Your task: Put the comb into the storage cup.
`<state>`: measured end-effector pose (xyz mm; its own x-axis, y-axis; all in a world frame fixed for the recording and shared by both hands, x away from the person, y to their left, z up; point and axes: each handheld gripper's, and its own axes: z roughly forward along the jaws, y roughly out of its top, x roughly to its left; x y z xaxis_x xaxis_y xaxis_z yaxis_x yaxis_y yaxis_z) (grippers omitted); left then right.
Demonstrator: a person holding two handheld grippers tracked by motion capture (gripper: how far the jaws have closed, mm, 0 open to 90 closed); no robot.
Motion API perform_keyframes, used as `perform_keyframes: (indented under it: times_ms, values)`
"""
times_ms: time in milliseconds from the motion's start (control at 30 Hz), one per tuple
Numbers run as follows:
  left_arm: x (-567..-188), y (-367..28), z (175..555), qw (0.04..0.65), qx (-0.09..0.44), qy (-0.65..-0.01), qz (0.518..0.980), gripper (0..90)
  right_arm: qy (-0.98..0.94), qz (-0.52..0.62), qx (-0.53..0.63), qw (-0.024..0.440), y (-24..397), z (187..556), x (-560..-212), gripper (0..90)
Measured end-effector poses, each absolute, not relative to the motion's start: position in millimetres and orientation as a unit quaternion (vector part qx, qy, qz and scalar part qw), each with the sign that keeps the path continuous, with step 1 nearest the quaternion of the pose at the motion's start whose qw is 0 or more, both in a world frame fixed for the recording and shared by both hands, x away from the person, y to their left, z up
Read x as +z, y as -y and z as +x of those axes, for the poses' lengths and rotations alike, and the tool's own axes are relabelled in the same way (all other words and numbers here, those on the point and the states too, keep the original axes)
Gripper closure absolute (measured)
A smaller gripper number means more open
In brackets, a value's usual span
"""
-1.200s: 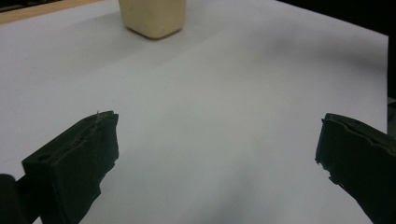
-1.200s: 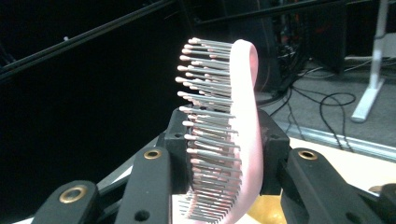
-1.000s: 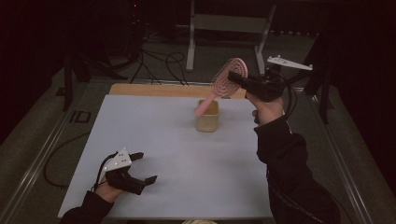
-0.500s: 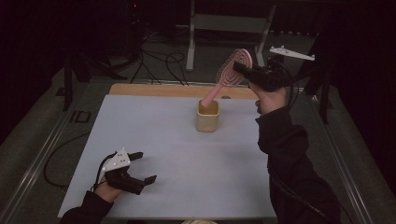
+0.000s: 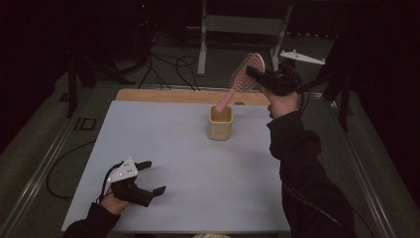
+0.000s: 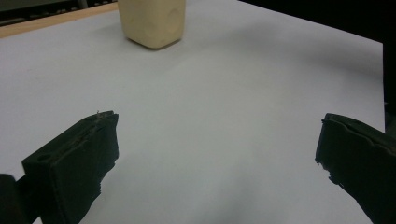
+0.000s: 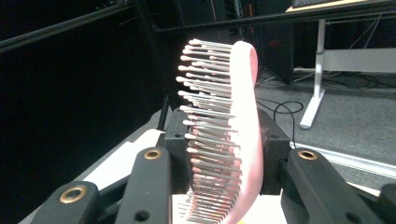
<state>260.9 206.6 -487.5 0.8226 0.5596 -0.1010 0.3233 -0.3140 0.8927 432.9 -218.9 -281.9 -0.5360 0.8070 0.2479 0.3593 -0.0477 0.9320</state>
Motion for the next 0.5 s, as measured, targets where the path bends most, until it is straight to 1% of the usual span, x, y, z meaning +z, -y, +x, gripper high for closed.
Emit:
perform_keyframes:
  times_ms: [500]
  values:
    - [-487.7, -207.0, 260.4, 0.520, 0.114, -0.273, 0.802, 0.1, -0.669, 0.453, 0.559, 0.185, 214.8, 445.4, -313.2, 65.0]
